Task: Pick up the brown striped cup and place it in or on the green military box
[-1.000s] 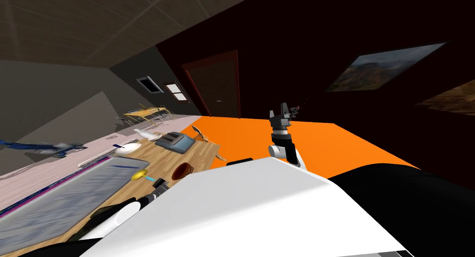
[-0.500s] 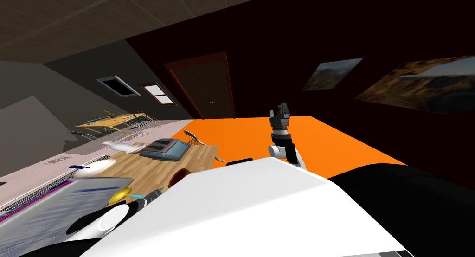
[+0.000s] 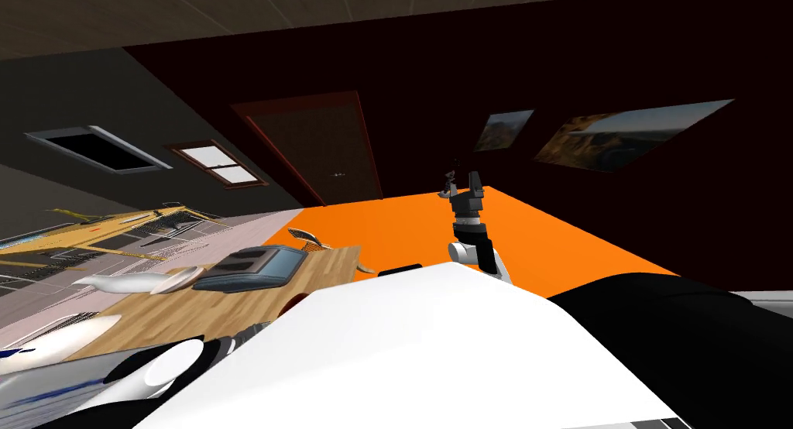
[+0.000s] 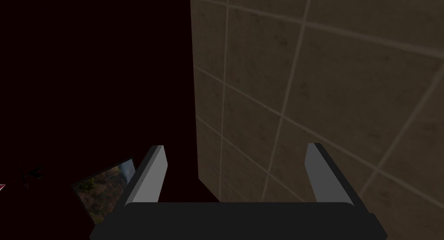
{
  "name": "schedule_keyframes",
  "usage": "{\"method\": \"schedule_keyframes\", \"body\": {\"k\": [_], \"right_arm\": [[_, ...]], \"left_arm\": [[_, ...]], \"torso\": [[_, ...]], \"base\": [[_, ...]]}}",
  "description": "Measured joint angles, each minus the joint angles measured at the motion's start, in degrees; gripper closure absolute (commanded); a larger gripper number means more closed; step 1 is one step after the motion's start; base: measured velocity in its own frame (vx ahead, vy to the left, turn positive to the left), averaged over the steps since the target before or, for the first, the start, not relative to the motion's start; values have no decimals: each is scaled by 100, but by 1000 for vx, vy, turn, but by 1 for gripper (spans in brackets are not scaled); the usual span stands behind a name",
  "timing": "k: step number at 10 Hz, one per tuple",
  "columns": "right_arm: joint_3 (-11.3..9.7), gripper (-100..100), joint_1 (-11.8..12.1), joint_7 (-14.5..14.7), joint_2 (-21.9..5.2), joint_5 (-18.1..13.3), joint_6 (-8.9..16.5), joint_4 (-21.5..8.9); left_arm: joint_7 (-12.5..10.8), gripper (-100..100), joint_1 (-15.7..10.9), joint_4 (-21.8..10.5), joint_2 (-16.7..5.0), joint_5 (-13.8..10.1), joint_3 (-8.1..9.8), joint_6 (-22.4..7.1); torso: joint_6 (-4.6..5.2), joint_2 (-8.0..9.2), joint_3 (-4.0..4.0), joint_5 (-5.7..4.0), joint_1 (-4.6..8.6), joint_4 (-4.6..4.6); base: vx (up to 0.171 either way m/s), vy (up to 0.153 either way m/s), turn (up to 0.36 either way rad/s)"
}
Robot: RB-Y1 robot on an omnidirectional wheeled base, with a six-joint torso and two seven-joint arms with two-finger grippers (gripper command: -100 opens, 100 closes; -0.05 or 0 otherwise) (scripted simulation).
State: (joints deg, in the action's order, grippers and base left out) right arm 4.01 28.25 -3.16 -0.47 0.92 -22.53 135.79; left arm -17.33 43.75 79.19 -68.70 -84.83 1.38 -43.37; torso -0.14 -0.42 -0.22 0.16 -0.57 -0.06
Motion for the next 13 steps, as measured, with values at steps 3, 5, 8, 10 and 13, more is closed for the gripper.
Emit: {"method": "schedule_keyframes", "body": {"k": [3,5,8,10,13], "right_arm": [[1,0,1,0,0,0,0,0],[0,0,2,0,0,0,0,0],[0,0,1,0,1,0,0,0],[0,0,1,0,1,0,0,0],[0,0,2,0,1,0,0,0]], "left_arm": [[223,-100,29,114,-303,-331,-259,-358],[229,-100,31,124,-313,-339,-264,-379],[296,-100,-509,-321,-59,55,-260,-686],[337,-100,-827,-521,12,169,-247,-804],[398,-100,-1310,-871,169,412,-227,-1026]], "torso": [[-4,-13,-7,1,-2,-2],[-8,-23,-13,-3,20,-5],[-9,10,6,-5,28,2],[-7,-7,-3,-6,30,-1],[-8,-9,-4,-6,27,-1]], "base": [[-28,59,-137],[-35,1,5],[-89,-10,4],[-51,-7,2],[-59,-3,3]]}}
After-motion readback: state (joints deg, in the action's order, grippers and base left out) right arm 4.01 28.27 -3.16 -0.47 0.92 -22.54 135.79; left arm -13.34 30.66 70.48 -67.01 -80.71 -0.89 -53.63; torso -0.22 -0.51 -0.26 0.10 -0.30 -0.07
